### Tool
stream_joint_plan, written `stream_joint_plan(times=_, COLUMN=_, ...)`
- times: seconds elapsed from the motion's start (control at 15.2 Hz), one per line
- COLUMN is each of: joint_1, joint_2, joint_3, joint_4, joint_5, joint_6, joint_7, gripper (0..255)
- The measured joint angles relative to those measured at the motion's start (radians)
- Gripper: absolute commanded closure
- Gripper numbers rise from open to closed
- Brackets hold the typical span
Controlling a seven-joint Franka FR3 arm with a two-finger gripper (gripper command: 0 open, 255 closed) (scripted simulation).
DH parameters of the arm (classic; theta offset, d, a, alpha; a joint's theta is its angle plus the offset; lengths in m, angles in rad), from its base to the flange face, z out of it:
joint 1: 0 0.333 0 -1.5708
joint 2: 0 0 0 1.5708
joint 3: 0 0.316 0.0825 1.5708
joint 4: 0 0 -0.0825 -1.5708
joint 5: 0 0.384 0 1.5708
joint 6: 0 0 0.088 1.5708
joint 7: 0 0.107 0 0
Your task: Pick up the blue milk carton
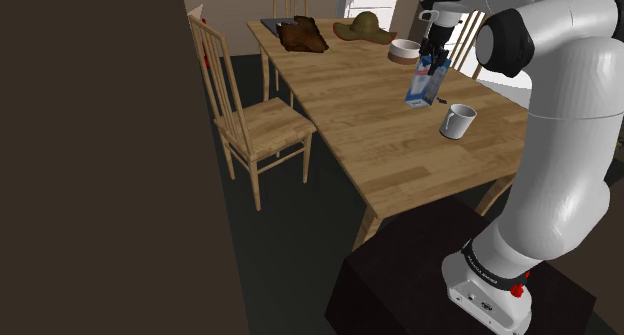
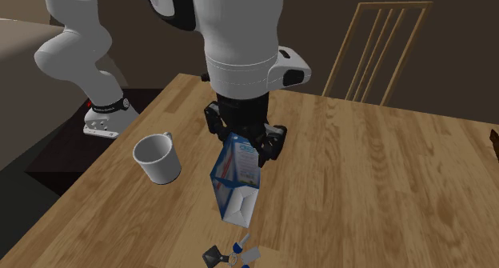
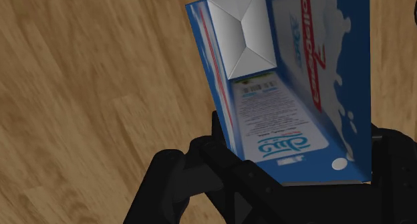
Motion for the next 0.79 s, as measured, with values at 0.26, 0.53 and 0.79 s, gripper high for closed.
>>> stream_joint_plan(times=0.26, joint_1=-0.001, joint_2=0.001, joint_3=0.0, joint_4=0.005, joint_5=0.0, joint_6=-0.005, joint_7=0.001, gripper=255)
stream_joint_plan(times=0.53, joint_1=-0.011, joint_2=0.003, joint_3=-0.001, joint_4=0.055, joint_5=-0.001, joint_6=-0.053, joint_7=0.005, gripper=255)
stream_joint_plan(times=0.79, joint_1=-0.023, joint_2=0.006, joint_3=-0.003, joint_4=0.115, joint_5=-0.002, joint_6=-0.108, joint_7=0.009, gripper=255)
